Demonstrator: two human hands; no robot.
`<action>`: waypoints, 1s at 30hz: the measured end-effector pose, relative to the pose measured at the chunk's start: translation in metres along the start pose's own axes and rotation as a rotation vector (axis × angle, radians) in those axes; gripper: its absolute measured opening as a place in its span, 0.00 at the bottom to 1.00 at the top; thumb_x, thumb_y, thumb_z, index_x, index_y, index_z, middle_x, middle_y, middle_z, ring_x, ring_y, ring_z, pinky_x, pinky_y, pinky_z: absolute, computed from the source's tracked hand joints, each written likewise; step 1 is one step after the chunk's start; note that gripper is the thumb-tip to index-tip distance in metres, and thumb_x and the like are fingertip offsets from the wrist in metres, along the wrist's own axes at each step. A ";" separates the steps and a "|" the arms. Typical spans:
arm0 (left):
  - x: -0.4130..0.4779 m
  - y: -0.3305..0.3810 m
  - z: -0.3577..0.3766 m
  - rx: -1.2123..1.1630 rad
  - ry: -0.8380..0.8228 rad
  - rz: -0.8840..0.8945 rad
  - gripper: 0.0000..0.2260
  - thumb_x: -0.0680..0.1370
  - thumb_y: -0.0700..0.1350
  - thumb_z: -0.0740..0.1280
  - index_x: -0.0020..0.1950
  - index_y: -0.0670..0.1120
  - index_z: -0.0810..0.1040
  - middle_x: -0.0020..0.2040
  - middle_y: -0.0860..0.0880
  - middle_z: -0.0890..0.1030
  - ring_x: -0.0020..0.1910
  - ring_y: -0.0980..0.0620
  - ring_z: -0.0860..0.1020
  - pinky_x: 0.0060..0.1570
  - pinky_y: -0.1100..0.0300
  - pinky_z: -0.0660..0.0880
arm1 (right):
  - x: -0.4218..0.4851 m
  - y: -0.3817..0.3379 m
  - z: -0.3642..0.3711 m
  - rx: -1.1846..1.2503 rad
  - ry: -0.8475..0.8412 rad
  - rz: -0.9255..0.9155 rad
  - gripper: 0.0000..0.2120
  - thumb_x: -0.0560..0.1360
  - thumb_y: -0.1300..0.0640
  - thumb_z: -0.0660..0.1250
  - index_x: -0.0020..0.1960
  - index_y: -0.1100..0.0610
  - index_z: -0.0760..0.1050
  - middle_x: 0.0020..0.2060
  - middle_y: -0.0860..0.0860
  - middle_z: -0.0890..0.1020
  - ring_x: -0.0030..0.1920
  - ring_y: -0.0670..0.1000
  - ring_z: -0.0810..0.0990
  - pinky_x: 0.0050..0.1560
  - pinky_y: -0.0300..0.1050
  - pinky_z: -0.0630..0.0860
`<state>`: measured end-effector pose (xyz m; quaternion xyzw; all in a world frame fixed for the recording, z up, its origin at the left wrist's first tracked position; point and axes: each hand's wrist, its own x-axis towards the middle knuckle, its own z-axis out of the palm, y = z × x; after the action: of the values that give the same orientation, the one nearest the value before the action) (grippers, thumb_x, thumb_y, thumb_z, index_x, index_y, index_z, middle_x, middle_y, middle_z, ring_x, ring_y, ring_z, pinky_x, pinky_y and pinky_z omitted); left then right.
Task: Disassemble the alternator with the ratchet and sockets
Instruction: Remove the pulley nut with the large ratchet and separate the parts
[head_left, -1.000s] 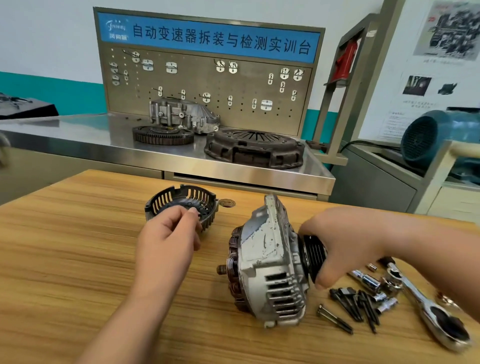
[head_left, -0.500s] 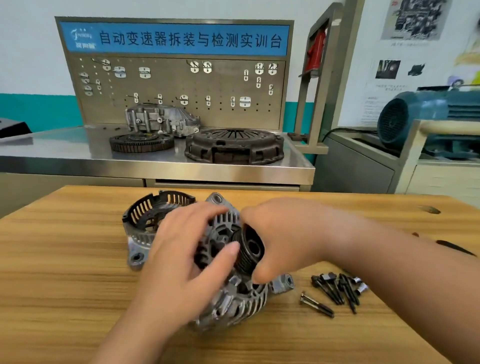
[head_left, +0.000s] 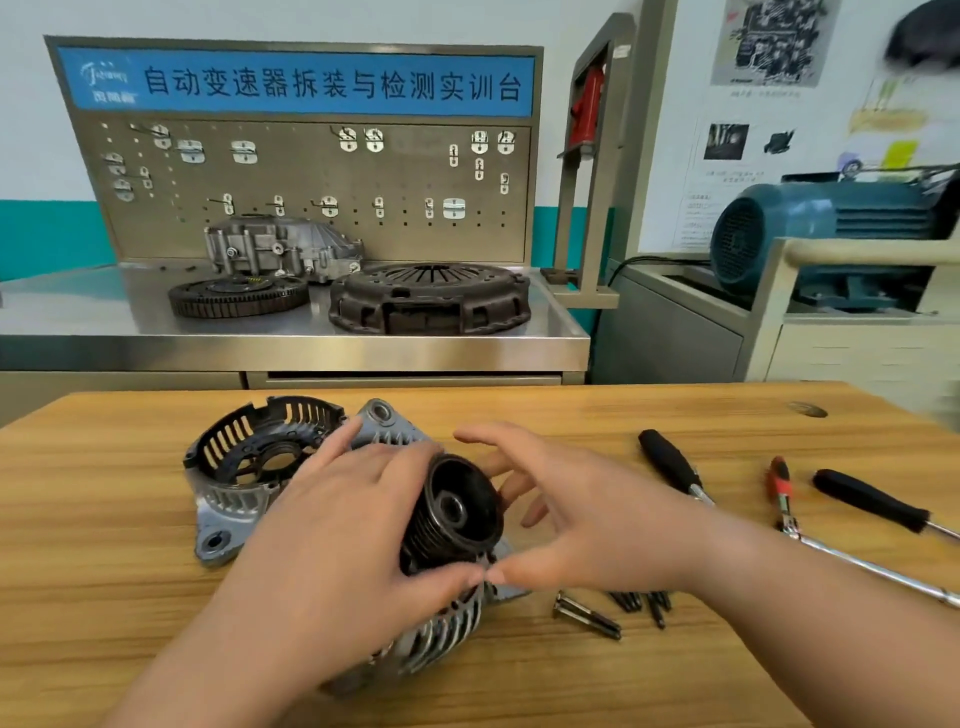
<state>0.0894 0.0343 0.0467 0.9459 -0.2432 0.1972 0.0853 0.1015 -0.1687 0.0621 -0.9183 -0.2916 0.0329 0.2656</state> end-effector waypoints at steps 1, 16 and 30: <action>0.003 0.000 -0.001 -0.001 -0.013 -0.003 0.38 0.63 0.77 0.50 0.67 0.59 0.66 0.58 0.65 0.76 0.62 0.65 0.71 0.72 0.64 0.40 | -0.004 0.005 0.002 0.037 0.010 0.013 0.42 0.71 0.51 0.73 0.75 0.37 0.51 0.60 0.33 0.69 0.57 0.34 0.71 0.57 0.30 0.70; 0.003 0.003 0.008 0.060 0.205 0.055 0.28 0.65 0.71 0.59 0.55 0.53 0.74 0.42 0.61 0.81 0.41 0.53 0.82 0.52 0.62 0.70 | -0.058 0.171 -0.058 -0.156 0.385 0.878 0.14 0.76 0.48 0.67 0.59 0.53 0.76 0.46 0.48 0.76 0.46 0.49 0.76 0.44 0.44 0.75; 0.003 -0.008 0.017 -0.024 0.124 0.017 0.29 0.66 0.76 0.57 0.61 0.62 0.66 0.46 0.73 0.69 0.42 0.59 0.74 0.57 0.54 0.68 | -0.090 0.134 -0.025 -0.389 -0.186 0.951 0.22 0.71 0.37 0.68 0.56 0.52 0.72 0.43 0.46 0.79 0.34 0.43 0.77 0.30 0.37 0.73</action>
<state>0.1015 0.0355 0.0317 0.9286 -0.2479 0.2531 0.1100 0.1020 -0.3221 0.0068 -0.9748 0.1346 0.1767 0.0189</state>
